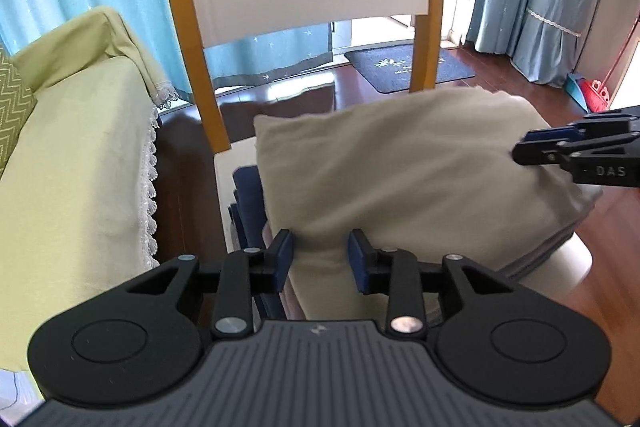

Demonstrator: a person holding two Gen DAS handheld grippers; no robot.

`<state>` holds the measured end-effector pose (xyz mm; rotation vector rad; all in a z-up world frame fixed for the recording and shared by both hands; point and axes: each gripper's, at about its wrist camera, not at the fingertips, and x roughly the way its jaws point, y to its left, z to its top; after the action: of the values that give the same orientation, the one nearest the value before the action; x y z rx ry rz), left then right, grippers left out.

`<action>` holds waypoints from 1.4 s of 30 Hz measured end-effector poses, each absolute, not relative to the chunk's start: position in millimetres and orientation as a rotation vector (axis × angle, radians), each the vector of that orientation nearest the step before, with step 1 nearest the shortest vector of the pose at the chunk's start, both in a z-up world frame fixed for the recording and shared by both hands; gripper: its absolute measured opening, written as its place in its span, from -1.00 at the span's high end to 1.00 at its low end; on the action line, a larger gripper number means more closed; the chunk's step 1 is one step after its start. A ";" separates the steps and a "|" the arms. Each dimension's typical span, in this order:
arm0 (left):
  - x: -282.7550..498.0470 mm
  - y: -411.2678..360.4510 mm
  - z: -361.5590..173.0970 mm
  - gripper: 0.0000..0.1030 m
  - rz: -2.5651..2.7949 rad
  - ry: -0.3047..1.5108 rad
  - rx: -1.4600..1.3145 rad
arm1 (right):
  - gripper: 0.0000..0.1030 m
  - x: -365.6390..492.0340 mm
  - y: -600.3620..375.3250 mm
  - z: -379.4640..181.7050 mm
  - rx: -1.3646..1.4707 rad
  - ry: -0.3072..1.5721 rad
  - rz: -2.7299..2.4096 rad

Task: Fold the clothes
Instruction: 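Press the tank top flat on the stack with both grippers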

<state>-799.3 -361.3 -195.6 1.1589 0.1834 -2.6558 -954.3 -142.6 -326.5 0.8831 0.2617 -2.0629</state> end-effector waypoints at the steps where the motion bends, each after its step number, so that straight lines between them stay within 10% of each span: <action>1: -799.3 -361.6 -190.5 0.28 -2.660 0.170 1.142 | 0.62 -954.6 -142.6 -321.7 0.864 0.255 -2.065; 42: -783.3 -319.7 -197.6 0.15 -2.449 0.314 1.121 | 0.53 -907.1 -132.1 -341.2 0.840 0.333 -2.089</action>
<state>-783.3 -319.7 -197.6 1.1214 0.3138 -2.4488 -907.1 -132.1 -341.2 0.8401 0.3334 -2.0895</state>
